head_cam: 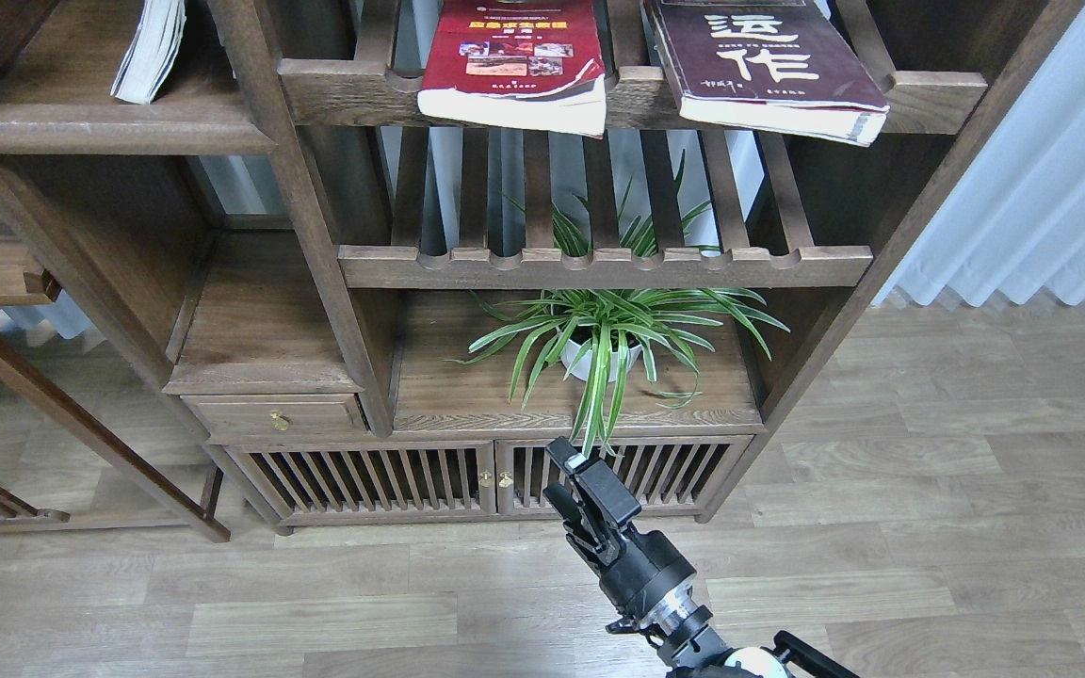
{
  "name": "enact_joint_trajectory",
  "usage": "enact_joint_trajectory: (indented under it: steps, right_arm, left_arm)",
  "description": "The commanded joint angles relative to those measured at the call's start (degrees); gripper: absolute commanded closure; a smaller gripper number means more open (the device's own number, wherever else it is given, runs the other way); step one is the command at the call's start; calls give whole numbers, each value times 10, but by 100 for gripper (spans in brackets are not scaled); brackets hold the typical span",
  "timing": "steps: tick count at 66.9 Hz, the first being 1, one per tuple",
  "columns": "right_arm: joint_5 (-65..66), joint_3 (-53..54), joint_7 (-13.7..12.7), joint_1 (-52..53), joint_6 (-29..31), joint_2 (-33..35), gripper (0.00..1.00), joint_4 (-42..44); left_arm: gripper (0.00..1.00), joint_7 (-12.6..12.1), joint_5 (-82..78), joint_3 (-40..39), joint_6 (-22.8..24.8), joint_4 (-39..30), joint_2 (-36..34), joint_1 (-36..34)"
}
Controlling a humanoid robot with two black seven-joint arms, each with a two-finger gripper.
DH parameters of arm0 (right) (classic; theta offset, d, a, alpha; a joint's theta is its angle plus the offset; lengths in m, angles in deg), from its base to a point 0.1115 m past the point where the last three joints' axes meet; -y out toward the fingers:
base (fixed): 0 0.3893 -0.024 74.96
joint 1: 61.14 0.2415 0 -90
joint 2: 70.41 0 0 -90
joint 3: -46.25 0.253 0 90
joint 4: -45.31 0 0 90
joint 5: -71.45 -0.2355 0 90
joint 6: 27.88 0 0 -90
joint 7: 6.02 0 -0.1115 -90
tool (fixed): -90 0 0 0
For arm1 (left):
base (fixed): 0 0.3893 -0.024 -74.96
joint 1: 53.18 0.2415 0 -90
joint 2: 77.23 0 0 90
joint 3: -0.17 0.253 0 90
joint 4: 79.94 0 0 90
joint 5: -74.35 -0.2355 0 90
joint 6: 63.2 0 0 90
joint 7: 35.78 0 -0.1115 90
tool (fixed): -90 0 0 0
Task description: Organize books on shelf
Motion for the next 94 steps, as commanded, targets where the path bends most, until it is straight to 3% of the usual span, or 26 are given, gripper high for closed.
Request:
enact_joint_trajectory:
  steps: [1, 15, 37, 42, 54, 57, 64, 89, 94]
  right_arm:
    - [-1, 0, -1, 24, 0, 0, 0, 0]
    - [-2, 10, -1, 35, 0, 0, 0, -12]
    - [-3, 30, -1, 34, 0, 0, 0, -32]
    - [-3, 52, -1, 34, 0, 0, 0, -34]
    - [-5, 97, -3, 47, 0, 0, 0, -47]
    - [-5, 101, -4, 54, 0, 0, 0, -55]
    - [-6, 102, -3, 79, 0, 17, 0, -66]
    - [-10, 126, -4, 124, 0, 68, 0, -86]
    - [-14, 134, -3, 149, 0, 103, 0, -83]
  left_arm:
    - [24, 2, 45, -4, 0, -101, -58, 53]
    - [23, 16, 109, -51, 0, -246, -132, 150]
    - [18, 27, 126, -88, 0, -317, -190, 243]
    - [16, 53, 127, -88, 0, -321, -200, 270]
    - [10, 63, 126, -87, 0, -316, -191, 307]
    - [4, 78, 126, -87, 0, -310, -179, 323]
    - [3, 101, 126, -87, 0, -285, -164, 361]
    - [1, 102, 126, -138, 0, -269, -85, 415]
    - [1, 99, 124, -218, 0, -270, -56, 478]
